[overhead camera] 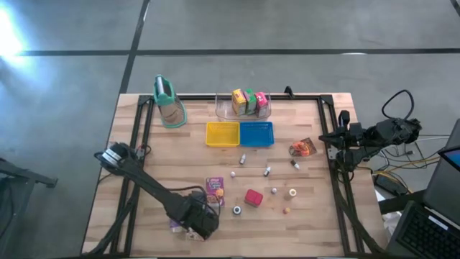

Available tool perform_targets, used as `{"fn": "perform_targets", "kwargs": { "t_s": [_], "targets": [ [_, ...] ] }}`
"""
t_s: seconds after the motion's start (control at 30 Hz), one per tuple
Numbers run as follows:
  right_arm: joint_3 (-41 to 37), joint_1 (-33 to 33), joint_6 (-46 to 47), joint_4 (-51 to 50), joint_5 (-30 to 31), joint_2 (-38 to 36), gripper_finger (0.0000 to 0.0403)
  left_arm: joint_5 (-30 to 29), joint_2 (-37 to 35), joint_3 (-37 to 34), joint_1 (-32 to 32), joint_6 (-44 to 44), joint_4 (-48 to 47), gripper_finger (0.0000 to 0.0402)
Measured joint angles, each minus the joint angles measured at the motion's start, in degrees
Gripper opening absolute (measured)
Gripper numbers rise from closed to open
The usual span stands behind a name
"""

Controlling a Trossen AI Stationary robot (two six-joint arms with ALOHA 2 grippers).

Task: Pick & Place Kitchen Items
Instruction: Adjust the cereal boxes on the table

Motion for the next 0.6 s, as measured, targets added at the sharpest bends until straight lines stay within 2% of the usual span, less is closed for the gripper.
{"fn": "perform_targets", "kwargs": {
  "t_s": [0.23, 0.6],
  "targets": [
    [0.0, 0.0, 0.0, 0.0, 0.0, 0.0, 0.0008, 2.1, 2.2, 0.0, 0.3, 0.8, 0.0, 0.0396],
    [0.0, 0.0, 0.0, 0.0, 0.0, 0.0, 0.0008, 2.2, 4.3, -0.2, 0.9, 1.8, -1.9, 0.0396]
  ]
}}
